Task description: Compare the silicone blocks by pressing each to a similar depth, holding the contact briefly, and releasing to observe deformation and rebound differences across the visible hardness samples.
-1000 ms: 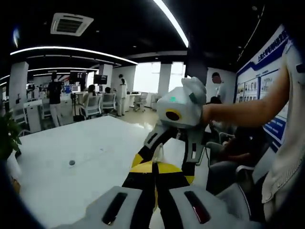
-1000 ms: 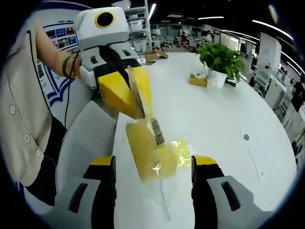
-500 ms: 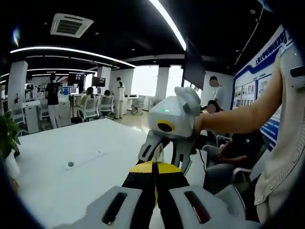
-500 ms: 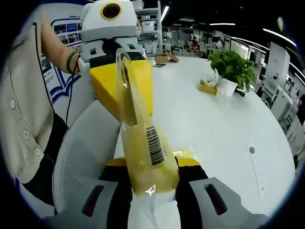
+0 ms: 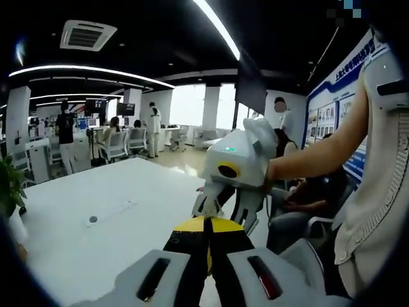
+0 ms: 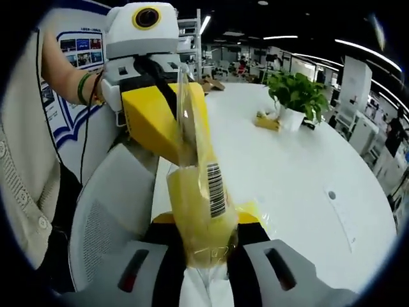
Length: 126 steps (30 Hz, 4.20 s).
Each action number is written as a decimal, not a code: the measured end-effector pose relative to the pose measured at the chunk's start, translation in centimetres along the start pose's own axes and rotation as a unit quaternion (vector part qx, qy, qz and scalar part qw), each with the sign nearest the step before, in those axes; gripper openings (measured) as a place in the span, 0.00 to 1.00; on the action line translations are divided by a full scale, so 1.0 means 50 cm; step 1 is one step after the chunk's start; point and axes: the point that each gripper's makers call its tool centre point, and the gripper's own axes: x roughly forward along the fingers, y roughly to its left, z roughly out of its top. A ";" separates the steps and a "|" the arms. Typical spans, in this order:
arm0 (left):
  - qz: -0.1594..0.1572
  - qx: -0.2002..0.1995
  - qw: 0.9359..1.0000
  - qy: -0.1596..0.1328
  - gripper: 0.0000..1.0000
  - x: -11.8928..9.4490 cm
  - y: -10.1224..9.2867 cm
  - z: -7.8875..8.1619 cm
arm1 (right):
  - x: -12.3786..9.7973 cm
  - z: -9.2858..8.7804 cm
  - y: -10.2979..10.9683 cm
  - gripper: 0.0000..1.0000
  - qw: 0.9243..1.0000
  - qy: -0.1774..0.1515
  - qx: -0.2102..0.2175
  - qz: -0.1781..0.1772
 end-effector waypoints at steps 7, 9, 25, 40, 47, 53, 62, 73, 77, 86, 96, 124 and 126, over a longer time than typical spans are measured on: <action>-0.003 0.006 1.000 0.001 0.00 0.003 -0.009 0.000 | -0.009 -0.008 -0.006 0.10 1.000 0.019 -0.017 -0.018; -0.001 0.009 1.000 0.001 0.00 0.004 -0.009 0.001 | -0.010 -0.011 -0.008 0.09 0.999 0.025 -0.016 -0.017; -0.002 0.028 1.000 0.006 0.00 0.001 -0.018 0.003 | -0.021 -0.015 -0.001 0.09 0.997 0.049 -0.051 0.005; -0.001 0.045 0.999 0.016 0.00 0.007 -0.021 0.006 | -0.028 -0.022 -0.001 0.09 0.996 0.058 -0.065 0.012; 0.000 0.048 0.999 0.018 0.00 0.007 -0.021 0.003 | -0.028 -0.025 0.003 0.09 0.996 0.061 -0.065 0.017; 0.003 0.052 0.999 0.017 0.00 0.004 -0.018 0.005 | -0.027 -0.020 0.002 0.09 0.995 0.063 -0.071 0.019; 0.012 0.064 0.998 0.016 0.00 0.003 -0.016 0.008 | -0.026 -0.016 0.000 0.09 0.995 0.062 -0.079 0.024; 0.015 0.063 0.998 0.015 0.00 -0.002 -0.018 0.007 | -0.020 -0.011 0.004 0.10 0.995 0.062 -0.077 0.031; 0.019 0.058 0.998 0.012 0.00 -0.004 -0.018 0.009 | -0.019 -0.007 0.001 0.13 0.995 0.056 -0.083 0.030; 0.029 0.046 0.998 0.004 0.00 -0.008 -0.007 0.012 | -0.015 0.004 -0.011 0.18 0.993 0.037 -0.108 0.019; 0.032 0.043 0.999 0.004 0.00 -0.013 -0.001 0.010 | -0.008 0.006 -0.009 0.21 0.994 0.032 -0.099 0.030; 0.038 0.013 0.999 0.003 0.00 -0.013 0.009 0.002 | 0.007 -0.002 -0.007 0.25 0.993 0.041 -0.106 0.043; 0.038 0.000 0.999 -0.002 0.00 -0.014 0.010 0.001 | 0.008 -0.002 -0.007 0.26 0.993 0.041 -0.103 0.041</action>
